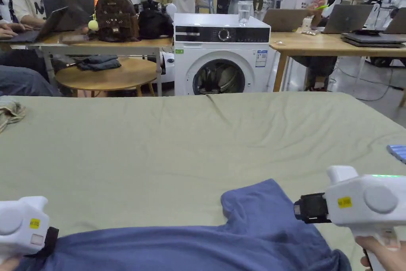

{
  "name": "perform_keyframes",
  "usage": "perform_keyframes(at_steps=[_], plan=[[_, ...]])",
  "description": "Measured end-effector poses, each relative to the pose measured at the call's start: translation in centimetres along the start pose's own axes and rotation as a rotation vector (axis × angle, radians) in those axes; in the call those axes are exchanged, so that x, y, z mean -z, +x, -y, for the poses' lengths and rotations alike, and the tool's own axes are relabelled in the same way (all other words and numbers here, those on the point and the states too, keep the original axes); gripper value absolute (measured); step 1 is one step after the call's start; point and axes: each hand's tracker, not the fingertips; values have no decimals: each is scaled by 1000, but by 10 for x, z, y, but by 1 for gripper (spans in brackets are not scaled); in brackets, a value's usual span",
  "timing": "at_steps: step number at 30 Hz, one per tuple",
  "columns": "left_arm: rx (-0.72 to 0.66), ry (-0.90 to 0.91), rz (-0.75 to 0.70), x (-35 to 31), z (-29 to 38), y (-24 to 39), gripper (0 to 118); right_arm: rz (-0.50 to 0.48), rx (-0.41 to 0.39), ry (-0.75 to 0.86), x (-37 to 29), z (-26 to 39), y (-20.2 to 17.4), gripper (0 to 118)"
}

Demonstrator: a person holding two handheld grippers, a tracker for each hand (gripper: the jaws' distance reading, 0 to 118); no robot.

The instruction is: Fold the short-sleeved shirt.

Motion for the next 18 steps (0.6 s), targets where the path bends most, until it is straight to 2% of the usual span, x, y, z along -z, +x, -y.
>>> perform_keyframes(at_steps=[1,3,4,6,8,9,10,14,16,18], plan=[[3,2,-1,-4,3,4,0,41,1,-45,17,-10,2,71],[17,8,-6,-5,6,7,0,59,-11,-160,52,-22,7,71],[20,11,-8,-6,6,8,0,67,-12,-217,66,-21,8,66],[18,13,-7,-8,8,9,0,54,13,-267,83,-13,8,48],[19,15,-6,-9,9,10,0,77,9,-191,71,-5,1,45],[19,15,-4,-8,7,7,0,67,-2,-183,68,-3,0,29],[15,13,0,-8,7,7,0,42,-21,-181,66,-2,-1,0],[-22,70,25,-29,13,4,0,35,-17,-136,43,2,1,0],[-38,186,79,-60,29,0,0,-28,16,-63,14,8,2,0],[-32,215,150,-89,44,-9,0,-52,-25,-12,-19,19,0,0]])
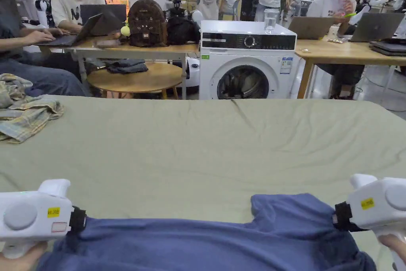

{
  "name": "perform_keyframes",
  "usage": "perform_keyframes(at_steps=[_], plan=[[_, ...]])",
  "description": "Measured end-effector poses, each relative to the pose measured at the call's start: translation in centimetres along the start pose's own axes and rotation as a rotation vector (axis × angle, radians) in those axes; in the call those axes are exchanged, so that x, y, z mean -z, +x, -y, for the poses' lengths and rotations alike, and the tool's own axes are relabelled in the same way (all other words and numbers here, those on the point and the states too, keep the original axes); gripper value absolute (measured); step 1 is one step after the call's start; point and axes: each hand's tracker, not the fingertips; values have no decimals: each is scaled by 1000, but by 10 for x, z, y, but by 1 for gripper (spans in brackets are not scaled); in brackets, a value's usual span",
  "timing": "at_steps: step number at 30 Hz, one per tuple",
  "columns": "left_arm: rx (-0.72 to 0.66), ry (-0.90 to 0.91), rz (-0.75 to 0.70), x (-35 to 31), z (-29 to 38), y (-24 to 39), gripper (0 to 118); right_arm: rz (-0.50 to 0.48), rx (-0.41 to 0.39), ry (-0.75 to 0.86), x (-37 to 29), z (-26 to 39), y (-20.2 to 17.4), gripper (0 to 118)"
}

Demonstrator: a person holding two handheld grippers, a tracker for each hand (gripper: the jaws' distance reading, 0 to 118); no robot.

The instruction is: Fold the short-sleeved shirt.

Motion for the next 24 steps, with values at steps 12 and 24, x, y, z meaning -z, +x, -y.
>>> perform_keyframes(at_steps=[12,24], plan=[[8,64,100,-134,131,-12,0,-54,24,119,-135,153,10,0],[39,-44,80,-113,169,-12,12,-9,32,94,-110,207,19,31]])
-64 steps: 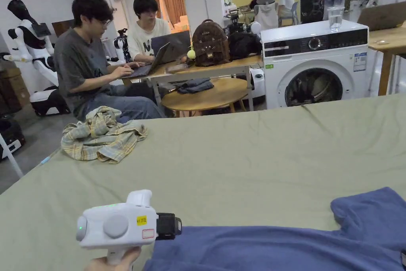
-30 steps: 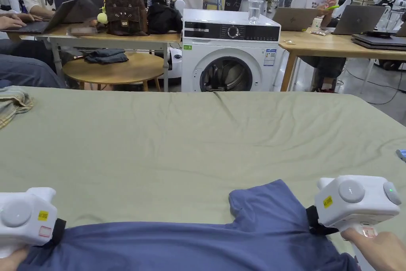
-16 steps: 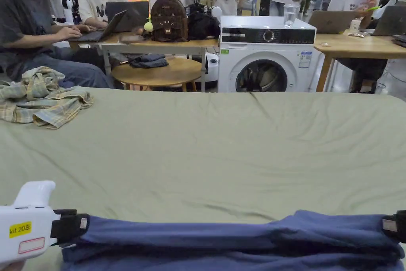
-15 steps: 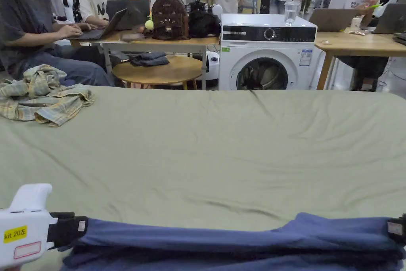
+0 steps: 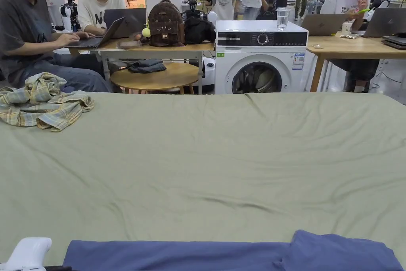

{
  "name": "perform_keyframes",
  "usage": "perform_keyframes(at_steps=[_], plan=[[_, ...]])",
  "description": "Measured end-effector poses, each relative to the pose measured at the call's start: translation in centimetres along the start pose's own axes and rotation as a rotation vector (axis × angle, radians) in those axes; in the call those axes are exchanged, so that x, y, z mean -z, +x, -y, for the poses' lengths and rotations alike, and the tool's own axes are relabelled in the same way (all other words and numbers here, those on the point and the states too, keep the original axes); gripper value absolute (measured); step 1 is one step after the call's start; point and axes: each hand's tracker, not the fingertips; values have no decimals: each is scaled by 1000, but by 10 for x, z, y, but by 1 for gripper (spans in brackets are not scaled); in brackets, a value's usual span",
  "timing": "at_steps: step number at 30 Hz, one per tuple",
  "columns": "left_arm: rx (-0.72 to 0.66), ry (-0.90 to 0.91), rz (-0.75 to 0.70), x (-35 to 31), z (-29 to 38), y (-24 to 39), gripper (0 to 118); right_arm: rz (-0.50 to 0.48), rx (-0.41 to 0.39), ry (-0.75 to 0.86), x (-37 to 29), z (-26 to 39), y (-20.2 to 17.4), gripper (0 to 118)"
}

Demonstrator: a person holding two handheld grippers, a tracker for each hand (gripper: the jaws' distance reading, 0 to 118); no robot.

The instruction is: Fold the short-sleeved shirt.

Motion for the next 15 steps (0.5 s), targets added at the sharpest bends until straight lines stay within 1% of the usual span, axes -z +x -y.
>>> perform_keyframes(at_steps=[1,2,5,7,9,11,13,15], plan=[[8,10,-8,-2,1,1,36,16,-10,14,-2,-1,-1,57],[39,53,-38,-7,1,3,46,14,-12,26,-5,-3,-2,57],[113,218,-84,-31,-5,20,47,-14,-42,137,-26,-16,-16,57],[87,332,-74,-44,-20,32,47,-3,-60,231,-36,-30,-34,57],[70,420,-69,-48,-41,45,47,-21,-81,291,-39,-46,-59,57],[67,480,-62,-43,-61,56,47,-42,-105,328,-33,-60,-87,57],[71,494,-47,-33,-76,69,47,-40,-138,331,-22,-70,-115,57],[60,494,-36,-22,-86,81,47,-59,-164,337,-1,-74,-132,57]])
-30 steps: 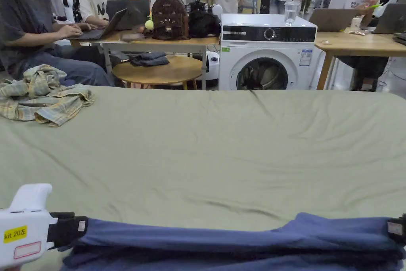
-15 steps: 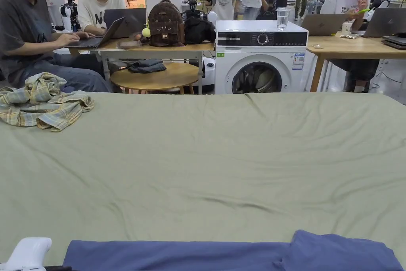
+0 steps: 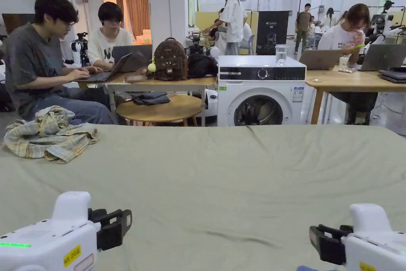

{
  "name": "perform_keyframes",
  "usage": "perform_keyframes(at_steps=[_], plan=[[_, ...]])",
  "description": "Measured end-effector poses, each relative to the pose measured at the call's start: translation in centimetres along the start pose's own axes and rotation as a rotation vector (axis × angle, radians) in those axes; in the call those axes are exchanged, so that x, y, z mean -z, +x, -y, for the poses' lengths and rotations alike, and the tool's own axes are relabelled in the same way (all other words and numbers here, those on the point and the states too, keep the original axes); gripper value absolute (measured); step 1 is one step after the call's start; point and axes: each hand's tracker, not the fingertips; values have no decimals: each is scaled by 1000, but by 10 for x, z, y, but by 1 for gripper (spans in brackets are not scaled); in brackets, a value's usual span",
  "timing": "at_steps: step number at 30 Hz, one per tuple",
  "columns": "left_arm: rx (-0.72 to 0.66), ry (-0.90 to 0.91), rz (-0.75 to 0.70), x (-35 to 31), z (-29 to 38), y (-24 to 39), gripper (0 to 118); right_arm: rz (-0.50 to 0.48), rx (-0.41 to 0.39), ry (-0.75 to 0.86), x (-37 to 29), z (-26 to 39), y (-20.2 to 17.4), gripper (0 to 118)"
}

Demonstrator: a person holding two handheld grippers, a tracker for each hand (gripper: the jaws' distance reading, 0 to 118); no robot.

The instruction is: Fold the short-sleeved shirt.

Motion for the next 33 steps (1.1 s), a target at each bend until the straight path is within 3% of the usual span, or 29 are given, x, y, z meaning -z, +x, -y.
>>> perform_keyframes(at_steps=[3,4,6,7,10,15,18,19,22,23,27,33], plan=[[-18,-20,21,19,3,15,47,8,-37,-4,23,3,-27,46],[-10,-30,39,23,6,20,45,6,-50,-4,28,5,-32,32],[21,-57,75,28,12,27,24,-1,-54,0,33,10,-39,7],[13,-70,114,29,16,28,3,-7,-45,7,32,14,-42,0],[10,-41,122,19,24,31,0,-35,4,-3,32,18,-41,0],[-27,-45,115,6,18,14,0,-20,8,-12,30,22,-37,0],[-85,-28,272,-9,17,-9,0,-52,28,-15,25,24,-31,0],[-113,-36,337,-16,20,-23,6,-62,30,-19,23,26,-31,0],[-243,-180,421,-23,34,-67,72,-86,44,-24,19,31,-27,0],[-256,-202,399,-27,42,-77,79,-97,52,-29,18,32,-28,0],[-314,-274,252,-33,72,-129,80,-127,58,-51,19,35,-30,0],[-584,-297,203,-24,106,-170,80,-130,73,-73,21,37,-27,0]])
